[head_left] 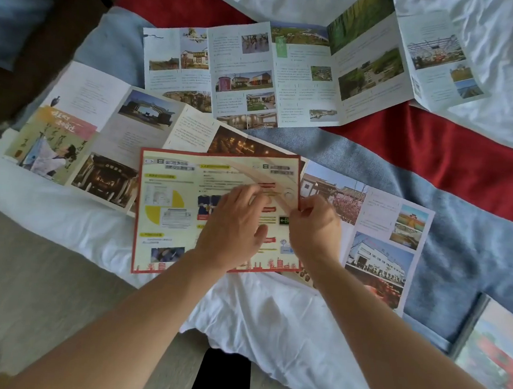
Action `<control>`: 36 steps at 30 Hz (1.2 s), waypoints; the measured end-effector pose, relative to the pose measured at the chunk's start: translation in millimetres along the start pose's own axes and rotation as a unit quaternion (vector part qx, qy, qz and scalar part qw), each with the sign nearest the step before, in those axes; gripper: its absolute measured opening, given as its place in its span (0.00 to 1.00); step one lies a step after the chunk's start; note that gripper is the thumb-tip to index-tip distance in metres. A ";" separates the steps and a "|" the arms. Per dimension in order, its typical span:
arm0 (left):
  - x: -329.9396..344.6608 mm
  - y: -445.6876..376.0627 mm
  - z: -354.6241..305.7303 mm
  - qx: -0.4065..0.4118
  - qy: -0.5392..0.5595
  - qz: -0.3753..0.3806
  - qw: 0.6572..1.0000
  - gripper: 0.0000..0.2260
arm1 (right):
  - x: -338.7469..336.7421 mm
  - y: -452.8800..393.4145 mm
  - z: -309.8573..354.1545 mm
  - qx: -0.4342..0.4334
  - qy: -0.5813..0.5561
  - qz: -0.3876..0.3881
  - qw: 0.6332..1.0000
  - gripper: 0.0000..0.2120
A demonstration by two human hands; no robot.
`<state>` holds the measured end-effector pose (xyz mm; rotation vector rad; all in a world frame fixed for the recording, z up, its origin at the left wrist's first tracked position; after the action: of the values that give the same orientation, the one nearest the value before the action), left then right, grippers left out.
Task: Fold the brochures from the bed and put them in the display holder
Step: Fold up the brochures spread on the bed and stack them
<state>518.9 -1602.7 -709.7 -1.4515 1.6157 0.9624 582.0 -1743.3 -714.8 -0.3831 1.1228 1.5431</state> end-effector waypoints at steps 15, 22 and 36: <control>-17.3 -5.7 26.3 -0.261 -0.048 -0.013 0.964 0.39 | -40.2 -10.0 -35.7 0.084 0.005 -0.037 0.996 0.05; -17.3 -6.5 37.9 -0.361 -0.004 -0.016 0.933 0.43 | -40.7 -8.8 -45.6 0.106 -0.008 -0.044 0.993 0.05; -24.5 -27.8 -8.4 -0.107 0.118 0.004 0.987 0.24 | -40.7 -4.8 -55.9 0.113 -0.078 -0.034 0.990 0.02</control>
<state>548.2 -1601.8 -685.5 -1.7620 1.7272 1.0253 581.0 -1812.6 -713.9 -0.1426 1.1359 1.3456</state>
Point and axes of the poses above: each hand's wrist, its own y-axis away from the middle knuckle, its own x-axis out of the palm, z = x × y, the point moved 3 cm from there along -y, towards the middle knuckle, and after that the axes turned 7 degrees about x, right-handed, at the moved point
